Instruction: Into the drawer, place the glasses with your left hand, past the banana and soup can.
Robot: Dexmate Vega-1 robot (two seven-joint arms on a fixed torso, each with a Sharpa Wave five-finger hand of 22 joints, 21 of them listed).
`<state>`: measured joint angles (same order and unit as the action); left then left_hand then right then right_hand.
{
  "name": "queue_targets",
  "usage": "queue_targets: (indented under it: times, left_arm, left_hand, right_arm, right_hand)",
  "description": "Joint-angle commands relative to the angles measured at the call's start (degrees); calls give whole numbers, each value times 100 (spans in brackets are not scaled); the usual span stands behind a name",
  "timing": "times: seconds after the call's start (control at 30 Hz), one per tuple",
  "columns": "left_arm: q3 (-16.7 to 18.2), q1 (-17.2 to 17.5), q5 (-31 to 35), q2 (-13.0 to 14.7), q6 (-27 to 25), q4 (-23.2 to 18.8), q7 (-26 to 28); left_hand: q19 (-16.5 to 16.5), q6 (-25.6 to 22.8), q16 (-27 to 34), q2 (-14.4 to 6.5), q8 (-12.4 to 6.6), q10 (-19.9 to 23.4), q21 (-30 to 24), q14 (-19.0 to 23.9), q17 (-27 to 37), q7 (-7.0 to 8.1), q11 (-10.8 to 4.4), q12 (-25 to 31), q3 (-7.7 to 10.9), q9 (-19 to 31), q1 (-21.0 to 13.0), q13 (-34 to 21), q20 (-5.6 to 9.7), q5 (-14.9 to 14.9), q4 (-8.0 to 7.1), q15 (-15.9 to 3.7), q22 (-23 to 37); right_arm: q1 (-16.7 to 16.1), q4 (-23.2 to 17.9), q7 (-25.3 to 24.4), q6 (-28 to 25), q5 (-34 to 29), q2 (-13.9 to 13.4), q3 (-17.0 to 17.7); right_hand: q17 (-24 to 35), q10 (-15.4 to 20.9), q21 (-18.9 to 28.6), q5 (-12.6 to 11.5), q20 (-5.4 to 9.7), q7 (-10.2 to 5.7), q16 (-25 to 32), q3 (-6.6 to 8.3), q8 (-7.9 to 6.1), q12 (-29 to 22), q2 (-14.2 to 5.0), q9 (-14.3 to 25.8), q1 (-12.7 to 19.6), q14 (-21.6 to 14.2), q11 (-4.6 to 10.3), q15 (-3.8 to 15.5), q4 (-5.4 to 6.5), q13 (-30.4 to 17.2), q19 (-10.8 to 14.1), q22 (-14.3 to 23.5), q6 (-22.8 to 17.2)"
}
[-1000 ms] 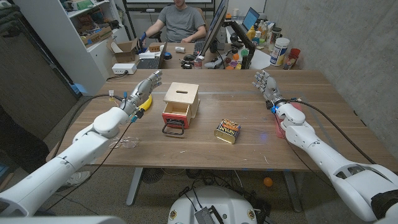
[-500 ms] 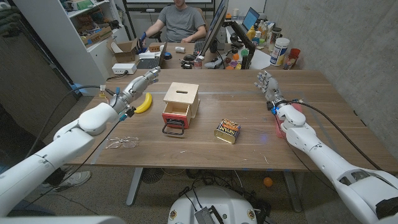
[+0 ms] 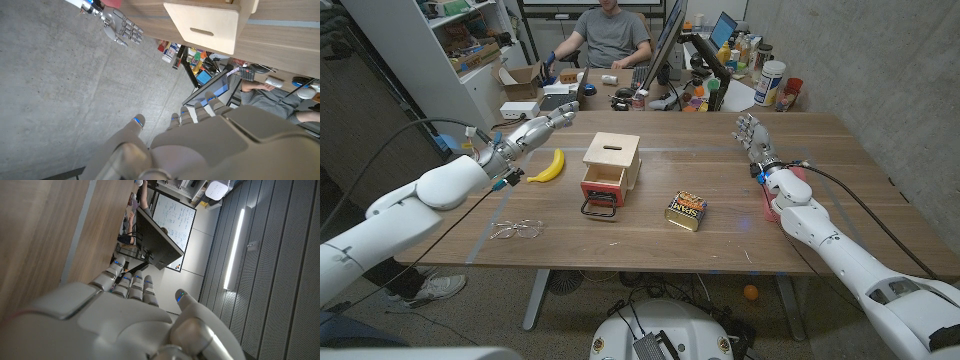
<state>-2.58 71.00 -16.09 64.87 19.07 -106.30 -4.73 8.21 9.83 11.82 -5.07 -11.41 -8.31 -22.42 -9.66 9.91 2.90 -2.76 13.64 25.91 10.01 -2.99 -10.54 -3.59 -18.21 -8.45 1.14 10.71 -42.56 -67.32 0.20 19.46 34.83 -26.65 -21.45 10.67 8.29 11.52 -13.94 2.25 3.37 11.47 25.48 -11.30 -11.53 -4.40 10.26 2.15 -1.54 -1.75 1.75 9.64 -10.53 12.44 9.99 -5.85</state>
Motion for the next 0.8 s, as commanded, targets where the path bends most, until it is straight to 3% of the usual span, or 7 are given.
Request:
queue_targets:
  times: [0.03,0.27,0.5,0.57,0.67,0.73,0.8]
  left_arm:
    - [1330,1175,683,304,-439,-849,-393]
    - [2246,1687,1384,-169,-748,-1440,-1013]
    - [2711,1782,2107,-734,-460,-1838,-1445]
    - [2876,1836,2288,-865,-449,-2033,-1646]
    - [3154,1935,2445,-1157,-455,-2352,-1934]
    - [3348,2007,2489,-1371,-512,-2562,-2139]
    - [3556,2094,2597,-1534,-708,-2820,-2416]
  left_hand:
    - [-25,130,-28,-271,45,-16,22,26,15,84,-42,-16,17,29,-68,-24,13,13,57,-31,12]
    - [-21,294,-59,-220,100,-66,46,17,17,138,-70,-54,19,34,-112,-30,25,38,100,-41,9]
    - [-58,597,-93,-190,156,-170,62,-21,28,220,-101,-114,16,43,-142,-38,103,61,116,-68,10]
    - [-127,565,-78,-142,111,-104,47,31,36,305,-145,-95,-22,48,-110,-42,175,76,92,-126,13]
    - [-223,292,-81,255,-17,23,74,92,29,487,-225,-89,-190,45,-180,-45,270,132,264,-210,-6]
    - [-226,245,-90,257,-31,59,93,88,24,583,-305,-92,-176,43,-251,-43,267,137,325,-208,-10]
    - [-211,259,-110,192,-16,55,132,61,19,625,-288,-120,-121,42,-379,-42,287,147,417,-229,-13]
  right_arm:
    - [-49,-87,-138,25,-32,53,4]
    - [-22,-33,-163,97,-39,119,2]
    - [-14,-236,-287,82,-102,77,29]
    - [-15,-294,-325,79,-128,61,34]
    - [-22,-350,-367,68,-132,57,48]
    - [-25,-376,-386,53,-138,51,51]
    - [-29,-404,-408,37,-145,45,54]
  right_hand:
    - [6,49,44,-1,132,-15,-3,18,-12,-19,-438,29,-32,-52,4,12,-8,-33,64,10,-36]
    - [6,51,43,2,130,-15,-6,18,-11,-14,-434,30,-33,-59,-1,5,-9,-34,68,10,-43]
    - [6,52,40,4,131,-13,-9,19,-9,-9,-433,31,-34,-65,4,7,-10,-34,69,10,-49]
    - [6,56,40,4,130,-16,-10,20,-7,-9,-432,31,-34,-68,-2,7,-10,-35,69,10,-49]
    - [6,55,39,5,134,-22,-11,20,-6,-7,-432,32,-35,-68,1,9,-10,-35,70,10,-51]
    - [7,56,39,5,139,-18,-13,20,-6,-5,-432,32,-36,-69,4,11,-9,-35,73,10,-52]
    - [7,58,38,6,139,-17,-14,20,-3,-5,-431,32,-36,-70,0,11,-9,-35,73,10,-49]
